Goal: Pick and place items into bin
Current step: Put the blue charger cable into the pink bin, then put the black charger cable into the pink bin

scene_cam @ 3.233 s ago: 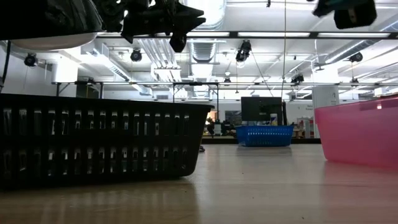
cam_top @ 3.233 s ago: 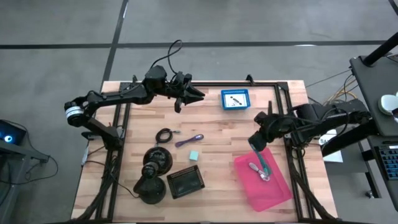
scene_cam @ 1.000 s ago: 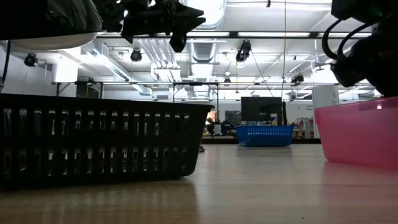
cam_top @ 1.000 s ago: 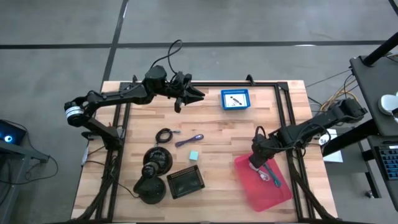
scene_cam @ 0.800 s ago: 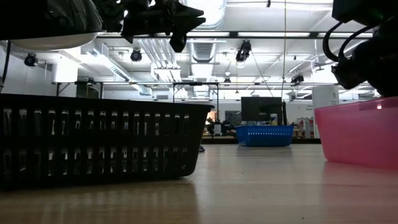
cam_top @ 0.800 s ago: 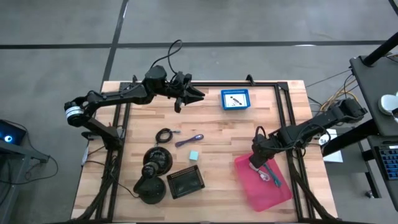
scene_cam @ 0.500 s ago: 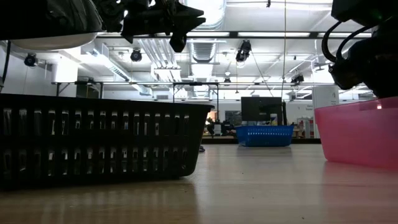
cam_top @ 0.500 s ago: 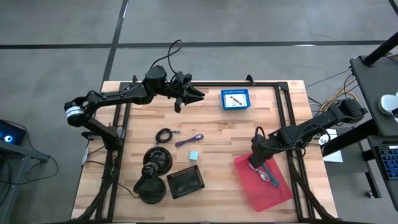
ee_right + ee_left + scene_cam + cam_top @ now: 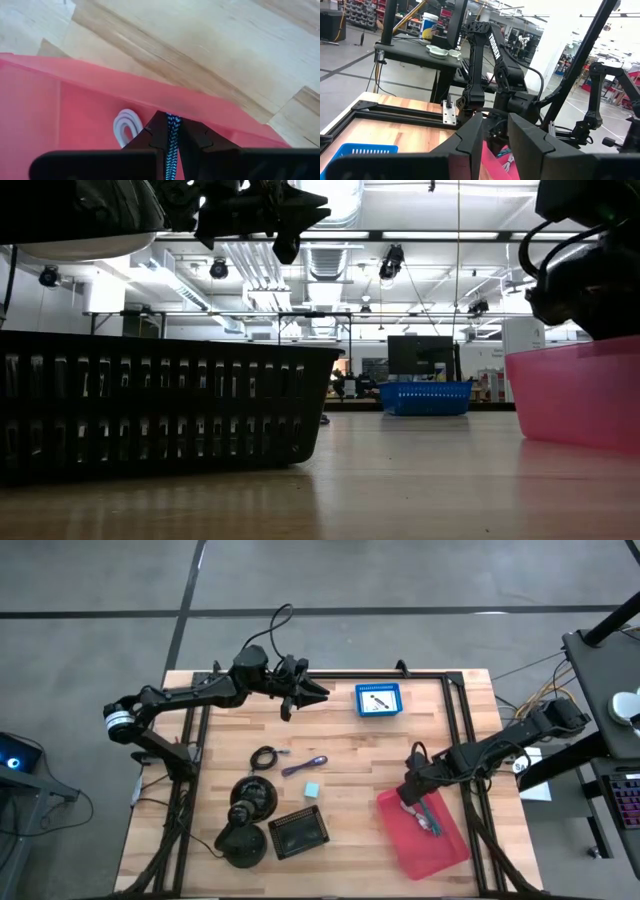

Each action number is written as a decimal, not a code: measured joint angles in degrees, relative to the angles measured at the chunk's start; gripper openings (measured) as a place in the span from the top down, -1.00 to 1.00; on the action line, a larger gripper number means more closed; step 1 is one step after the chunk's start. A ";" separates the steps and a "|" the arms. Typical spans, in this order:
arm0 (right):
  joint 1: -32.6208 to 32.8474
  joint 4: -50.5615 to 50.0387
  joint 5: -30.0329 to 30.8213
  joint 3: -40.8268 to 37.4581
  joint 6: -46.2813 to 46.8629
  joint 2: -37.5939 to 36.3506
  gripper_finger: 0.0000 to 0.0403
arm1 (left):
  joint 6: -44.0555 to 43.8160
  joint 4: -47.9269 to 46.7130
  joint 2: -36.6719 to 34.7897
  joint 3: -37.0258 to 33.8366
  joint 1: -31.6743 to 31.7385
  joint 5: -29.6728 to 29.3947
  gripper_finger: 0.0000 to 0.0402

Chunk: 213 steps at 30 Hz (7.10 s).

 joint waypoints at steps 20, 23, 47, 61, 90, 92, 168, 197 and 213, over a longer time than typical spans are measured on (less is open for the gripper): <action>-0.02 0.41 -0.22 -0.92 1.11 0.02 0.62 | -0.08 0.01 0.00 0.00 0.00 -0.01 0.62; -0.02 1.48 -0.50 -0.92 1.13 0.02 0.53 | -0.08 0.00 0.00 0.00 0.00 -0.02 0.62; -0.02 2.86 7.67 13.91 -11.79 -0.15 0.45 | -0.03 0.01 0.00 0.00 0.00 0.00 0.62; -0.03 9.90 42.59 31.87 -44.35 -8.64 0.53 | -6.05 -4.45 0.02 0.00 0.00 0.12 0.62; -8.50 34.41 35.46 11.17 -75.50 -32.61 0.63 | -15.04 -28.92 -0.23 0.00 0.00 -5.09 0.63; -8.44 34.00 35.87 11.15 -76.97 -32.24 0.62 | -14.98 -34.79 -0.45 0.02 -0.02 -5.07 0.63; -8.59 32.68 36.24 11.14 -81.02 -31.89 0.71 | 9.10 -59.26 3.85 -19.54 -1.33 -26.82 0.07; -8.57 32.67 36.24 11.39 -81.24 -31.95 0.72 | 7.54 -59.92 4.56 -16.40 -1.32 -24.72 0.94; -8.57 32.65 36.22 11.39 -80.75 -31.93 0.72 | 7.42 -59.22 1.98 -8.07 -1.33 -24.94 0.94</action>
